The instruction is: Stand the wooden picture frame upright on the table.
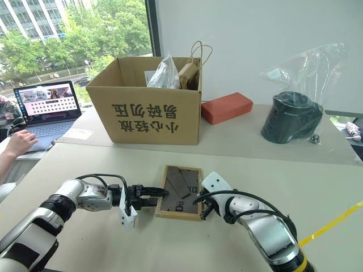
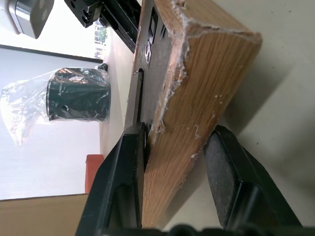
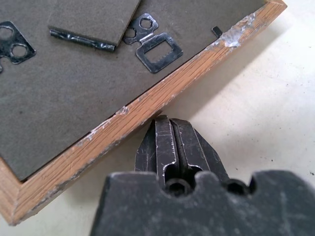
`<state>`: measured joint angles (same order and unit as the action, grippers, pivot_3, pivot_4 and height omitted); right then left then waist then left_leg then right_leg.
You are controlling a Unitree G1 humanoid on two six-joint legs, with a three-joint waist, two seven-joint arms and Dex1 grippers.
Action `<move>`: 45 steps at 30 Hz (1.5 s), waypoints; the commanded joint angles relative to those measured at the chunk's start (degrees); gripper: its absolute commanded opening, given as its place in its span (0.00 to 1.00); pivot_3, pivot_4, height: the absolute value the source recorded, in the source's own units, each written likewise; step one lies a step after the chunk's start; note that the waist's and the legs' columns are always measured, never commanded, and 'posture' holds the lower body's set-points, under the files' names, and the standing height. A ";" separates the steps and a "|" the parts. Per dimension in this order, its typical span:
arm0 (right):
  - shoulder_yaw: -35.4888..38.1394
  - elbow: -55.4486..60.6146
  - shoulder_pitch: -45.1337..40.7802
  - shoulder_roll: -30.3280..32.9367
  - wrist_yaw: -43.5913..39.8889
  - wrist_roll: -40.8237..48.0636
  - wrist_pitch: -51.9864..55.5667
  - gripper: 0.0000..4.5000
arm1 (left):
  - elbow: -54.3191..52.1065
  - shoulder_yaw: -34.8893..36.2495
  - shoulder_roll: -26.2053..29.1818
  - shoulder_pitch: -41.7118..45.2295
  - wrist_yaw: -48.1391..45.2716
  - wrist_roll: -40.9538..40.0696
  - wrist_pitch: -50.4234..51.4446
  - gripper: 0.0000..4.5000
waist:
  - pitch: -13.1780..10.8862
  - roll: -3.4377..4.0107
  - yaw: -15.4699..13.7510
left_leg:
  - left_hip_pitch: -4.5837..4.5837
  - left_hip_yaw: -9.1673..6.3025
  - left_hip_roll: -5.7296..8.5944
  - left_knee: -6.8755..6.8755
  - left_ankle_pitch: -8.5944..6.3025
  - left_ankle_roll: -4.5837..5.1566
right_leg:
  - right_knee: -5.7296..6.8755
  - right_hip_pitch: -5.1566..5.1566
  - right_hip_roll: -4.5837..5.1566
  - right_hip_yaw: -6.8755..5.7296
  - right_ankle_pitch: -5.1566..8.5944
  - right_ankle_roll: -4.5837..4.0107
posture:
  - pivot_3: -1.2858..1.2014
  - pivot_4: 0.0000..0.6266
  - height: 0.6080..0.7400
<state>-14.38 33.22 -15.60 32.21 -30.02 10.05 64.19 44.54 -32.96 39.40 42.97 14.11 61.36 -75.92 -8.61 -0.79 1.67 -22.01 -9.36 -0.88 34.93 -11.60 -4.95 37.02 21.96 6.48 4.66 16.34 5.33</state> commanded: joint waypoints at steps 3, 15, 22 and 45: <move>6.42 -3.31 -2.42 9.73 -5.93 0.17 -8.42 0.10 | 0.73 -4.33 0.17 -1.99 -1.76 2.64 1.08 0.29 | -0.01 -0.01 -0.28 | -0.03 0.02 0.02 0.01 0.00 0.00 | -0.02 0.02 0.02 0.00 0.00 0.00 | 0.52 0.24 1.00; 7.38 -25.55 -28.25 -4.56 -20.24 19.23 -1.04 0.93 | -1.29 -4.94 0.62 -3.08 -0.95 2.46 2.70 0.29 | -0.02 0.02 0.36 | -0.04 -0.10 0.03 -0.01 0.02 -0.01 | 0.04 0.01 0.02 -0.09 -0.03 -0.05 | 0.52 0.24 1.00; -0.64 -35.82 -30.56 -4.21 -26.44 17.37 -2.96 1.00 | -2.50 -4.40 0.71 -3.80 -1.43 0.97 3.20 0.29 | -0.02 0.05 0.33 | -0.05 -0.12 0.04 -0.06 0.02 -0.01 | 0.09 0.10 0.02 -0.10 -0.11 -0.19 | 0.52 0.24 1.00; 5.27 -21.19 -23.31 -0.83 -31.74 26.87 -5.46 1.00 | -4.48 -4.30 0.83 -5.35 -3.82 -1.33 4.25 0.29 | -0.04 0.23 0.71 | -0.19 -0.14 0.04 -0.04 0.02 -0.01 | 0.12 0.23 0.02 -0.11 -0.02 -0.04 | 0.52 0.24 1.00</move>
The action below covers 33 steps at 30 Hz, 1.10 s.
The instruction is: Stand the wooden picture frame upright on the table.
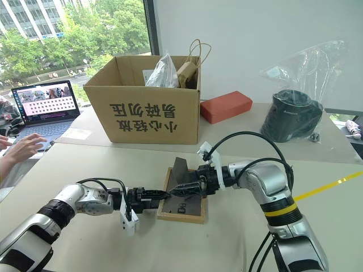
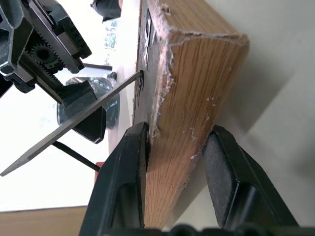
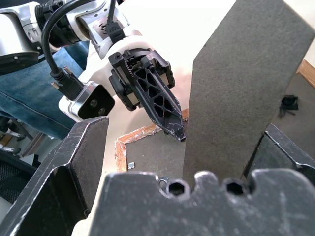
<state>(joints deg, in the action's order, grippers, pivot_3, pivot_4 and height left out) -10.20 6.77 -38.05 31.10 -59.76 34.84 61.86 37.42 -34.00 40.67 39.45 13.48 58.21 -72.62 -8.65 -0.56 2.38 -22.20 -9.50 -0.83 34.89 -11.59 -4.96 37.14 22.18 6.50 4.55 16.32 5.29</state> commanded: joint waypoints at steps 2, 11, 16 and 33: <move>-0.64 4.67 -0.35 1.67 -1.15 -0.96 -5.17 1.00 | 2.68 -3.29 -0.54 -1.77 -3.22 1.78 0.81 0.29 | -0.01 0.01 -0.01 | 0.00 0.00 0.00 0.00 0.00 0.00 | -0.01 0.00 0.00 0.00 0.00 0.00 | 0.52 0.24 1.00; 6.71 -0.73 5.82 10.40 3.12 -9.07 -16.53 1.00 | 2.89 -3.32 -0.34 -1.65 -2.93 1.84 0.27 0.29 | -0.01 -0.01 -0.35 | 0.00 0.01 0.00 0.00 0.00 0.00 | -0.05 -0.02 0.00 0.00 0.01 0.02 | 0.52 0.24 1.00; 10.57 4.46 16.19 16.58 4.43 -15.90 -29.79 1.00 | 3.26 -3.41 0.02 -1.57 -2.47 2.01 -0.20 0.29 | -0.01 -0.01 -0.29 | 0.03 0.02 -0.01 0.01 0.00 0.00 | -0.03 -0.05 0.00 0.00 0.01 0.02 | 0.52 0.24 1.00; -4.44 7.67 32.67 9.45 36.65 -69.63 -97.28 1.00 | 5.89 -1.89 0.43 -0.54 -2.92 -2.77 -2.79 0.29 | -0.08 -0.21 0.30 | 0.29 0.19 -0.05 -0.02 0.09 -0.16 | -0.06 -0.21 -0.03 0.17 0.04 0.08 | 0.52 0.24 1.00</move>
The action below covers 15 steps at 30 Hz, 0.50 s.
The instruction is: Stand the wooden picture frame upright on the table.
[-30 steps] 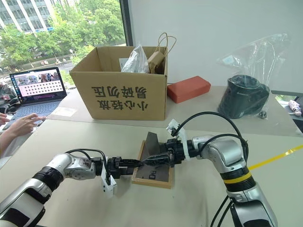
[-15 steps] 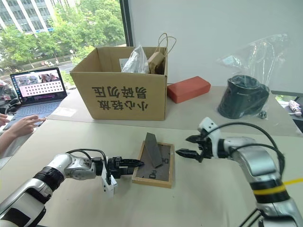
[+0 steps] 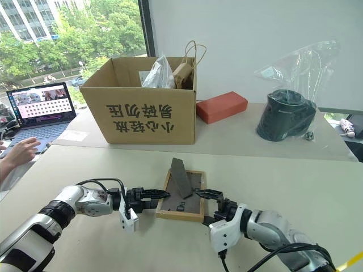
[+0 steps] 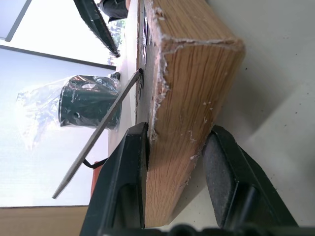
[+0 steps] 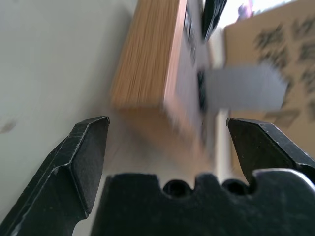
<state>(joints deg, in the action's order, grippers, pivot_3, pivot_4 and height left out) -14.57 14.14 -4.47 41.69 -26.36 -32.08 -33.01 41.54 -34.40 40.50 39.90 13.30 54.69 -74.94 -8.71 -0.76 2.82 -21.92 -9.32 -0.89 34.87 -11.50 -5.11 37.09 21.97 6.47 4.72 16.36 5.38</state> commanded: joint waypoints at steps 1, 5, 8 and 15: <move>-0.01 -0.05 -1.24 -1.62 3.91 -3.17 -2.49 1.00 | 1.64 -1.46 0.72 -1.06 -3.01 0.44 -0.56 0.29 | -0.03 -0.04 -0.13 | -0.01 0.00 0.01 0.00 0.00 0.00 | -0.02 0.00 0.01 0.00 0.00 0.00 | 0.52 0.24 1.00; 0.19 -0.68 -1.49 -2.57 5.07 -3.59 -3.02 0.85 | 1.63 -1.20 0.90 -1.44 -3.73 -0.47 -0.63 0.29 | -0.03 -0.06 -0.14 | -0.01 0.01 0.00 -0.01 0.00 0.00 | -0.03 0.00 0.00 0.00 0.00 -0.01 | 0.52 0.24 1.00; -0.23 -1.00 -1.07 -2.48 4.96 -4.08 -3.32 0.61 | 1.45 -0.87 0.95 -1.75 -4.06 -1.23 -0.75 0.29 | -0.04 -0.07 -0.07 | -0.01 0.01 0.00 -0.01 0.00 0.00 | -0.03 0.00 0.00 0.00 0.00 -0.01 | 0.52 0.24 1.00; -0.09 0.04 -1.93 -3.23 4.59 -2.58 -2.47 0.27 | 2.33 0.19 0.54 -2.33 -6.04 -4.79 -0.04 0.48 | -0.05 -0.07 -0.03 | 0.22 0.01 0.00 -0.01 0.00 0.00 | 0.00 -0.21 0.00 0.01 0.00 -0.01 | 0.52 0.24 1.00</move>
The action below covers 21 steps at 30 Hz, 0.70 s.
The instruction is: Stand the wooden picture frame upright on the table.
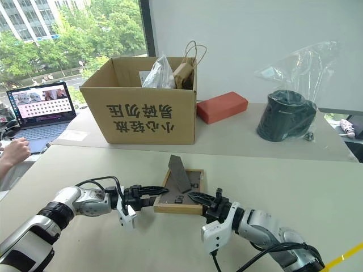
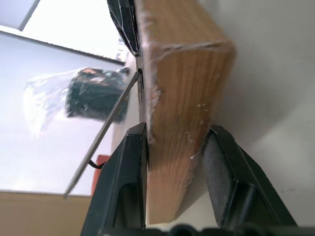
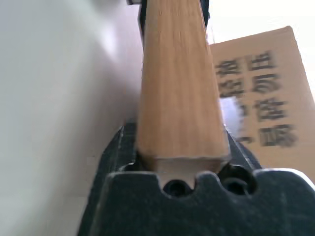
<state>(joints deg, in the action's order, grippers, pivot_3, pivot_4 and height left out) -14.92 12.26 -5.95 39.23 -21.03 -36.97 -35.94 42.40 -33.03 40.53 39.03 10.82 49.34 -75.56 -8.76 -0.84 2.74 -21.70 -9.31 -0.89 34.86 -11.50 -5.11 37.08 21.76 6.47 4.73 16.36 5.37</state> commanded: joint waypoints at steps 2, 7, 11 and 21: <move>0.49 3.18 -0.99 -1.28 -2.47 5.02 2.20 0.27 | 1.85 -0.22 0.28 -2.20 -4.84 -2.09 1.35 0.61 | 0.00 0.00 0.15 | 0.07 0.01 0.00 -0.01 0.00 0.00 | -0.01 -0.06 0.00 0.00 0.00 0.00 | 0.52 0.24 1.00; 2.14 7.16 -2.73 -2.53 -10.79 16.81 12.76 0.27 | -0.73 3.85 1.21 -6.90 -11.04 -16.22 4.90 0.99 | -0.02 -0.01 0.66 | 0.07 -0.02 -0.01 -0.03 0.00 0.01 | 0.00 -0.07 0.00 0.00 0.00 -0.01 | 0.52 0.24 1.00; 9.90 12.00 -11.13 -1.83 -19.91 37.07 36.36 0.27 | -16.52 13.04 4.23 -20.88 -16.89 -40.73 19.56 0.99 | -0.34 0.06 1.81 | 0.07 0.03 -0.04 -0.05 -0.01 0.01 | 0.07 -0.02 -0.01 0.11 -0.03 -0.06 | 0.52 0.24 1.00; 21.06 5.37 -36.66 6.54 -29.72 76.83 98.72 0.27 | -42.10 21.45 1.83 -40.45 -23.21 -45.09 39.18 0.99 | -0.73 0.32 -0.24 | -0.37 -0.12 -0.06 -0.13 -0.06 0.11 | 0.05 0.39 -0.04 -0.08 -0.31 -0.64 | 0.52 0.24 1.00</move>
<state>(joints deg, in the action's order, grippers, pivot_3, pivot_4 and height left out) 5.67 18.75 -41.04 45.41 -49.60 35.31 56.11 4.15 -14.38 42.73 -1.37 -11.53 5.35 -38.33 -9.49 -0.52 2.50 -22.07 -9.45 -0.97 34.73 -11.59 -4.94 37.13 22.16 6.42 4.62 16.07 4.71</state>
